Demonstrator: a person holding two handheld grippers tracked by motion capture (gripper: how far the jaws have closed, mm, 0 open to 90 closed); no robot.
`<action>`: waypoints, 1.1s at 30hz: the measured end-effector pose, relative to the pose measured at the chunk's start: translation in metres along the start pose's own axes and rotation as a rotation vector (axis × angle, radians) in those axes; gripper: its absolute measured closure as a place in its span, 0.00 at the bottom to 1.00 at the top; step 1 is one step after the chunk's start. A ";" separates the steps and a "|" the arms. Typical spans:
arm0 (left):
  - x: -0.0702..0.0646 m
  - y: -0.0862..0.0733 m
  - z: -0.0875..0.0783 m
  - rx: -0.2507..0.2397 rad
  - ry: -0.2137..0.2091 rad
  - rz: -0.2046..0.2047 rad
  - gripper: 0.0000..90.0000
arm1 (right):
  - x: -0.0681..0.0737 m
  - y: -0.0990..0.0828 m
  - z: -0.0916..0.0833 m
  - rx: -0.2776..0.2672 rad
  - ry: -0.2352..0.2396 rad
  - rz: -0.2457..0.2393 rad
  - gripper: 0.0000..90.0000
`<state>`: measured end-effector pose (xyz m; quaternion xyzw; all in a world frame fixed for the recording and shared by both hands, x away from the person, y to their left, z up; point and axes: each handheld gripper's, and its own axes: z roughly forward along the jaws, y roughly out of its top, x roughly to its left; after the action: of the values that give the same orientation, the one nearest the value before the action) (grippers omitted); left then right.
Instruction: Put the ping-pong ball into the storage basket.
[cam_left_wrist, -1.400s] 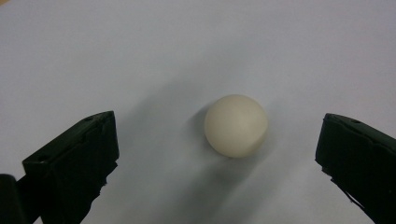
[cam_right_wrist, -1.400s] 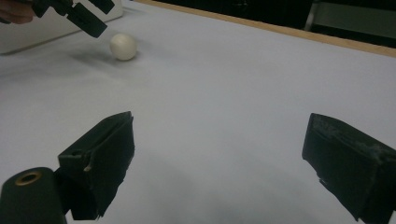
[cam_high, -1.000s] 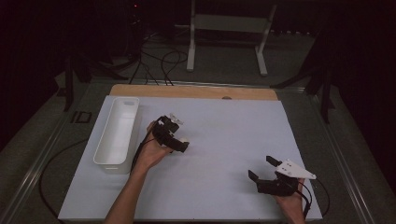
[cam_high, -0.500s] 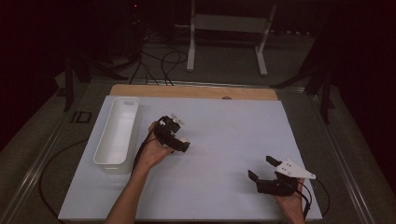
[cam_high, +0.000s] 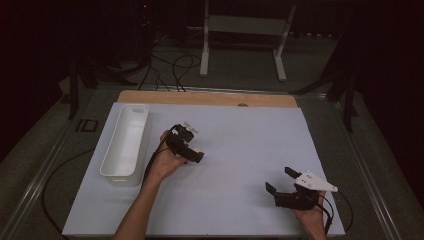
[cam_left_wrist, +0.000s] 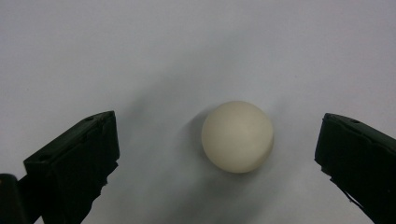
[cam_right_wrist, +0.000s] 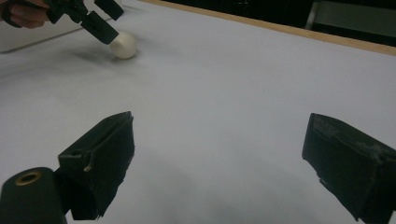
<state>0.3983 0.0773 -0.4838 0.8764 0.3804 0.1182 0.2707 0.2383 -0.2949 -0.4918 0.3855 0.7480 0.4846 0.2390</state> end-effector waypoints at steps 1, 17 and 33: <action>0.000 0.000 0.000 0.000 -0.002 -0.001 0.00 | 0.000 0.000 0.000 0.000 0.000 -0.001 0.10; 0.001 0.001 0.006 0.023 0.000 -0.007 0.01 | 0.000 0.000 0.000 0.002 -0.001 -0.001 0.10; -0.001 0.001 0.014 0.064 0.003 -0.029 0.06 | 0.000 0.000 -0.001 0.005 -0.005 0.001 0.10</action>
<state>0.4042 0.0709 -0.4947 0.8789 0.3970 0.1032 0.2435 0.2380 -0.2956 -0.4916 0.3876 0.7483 0.4820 0.2397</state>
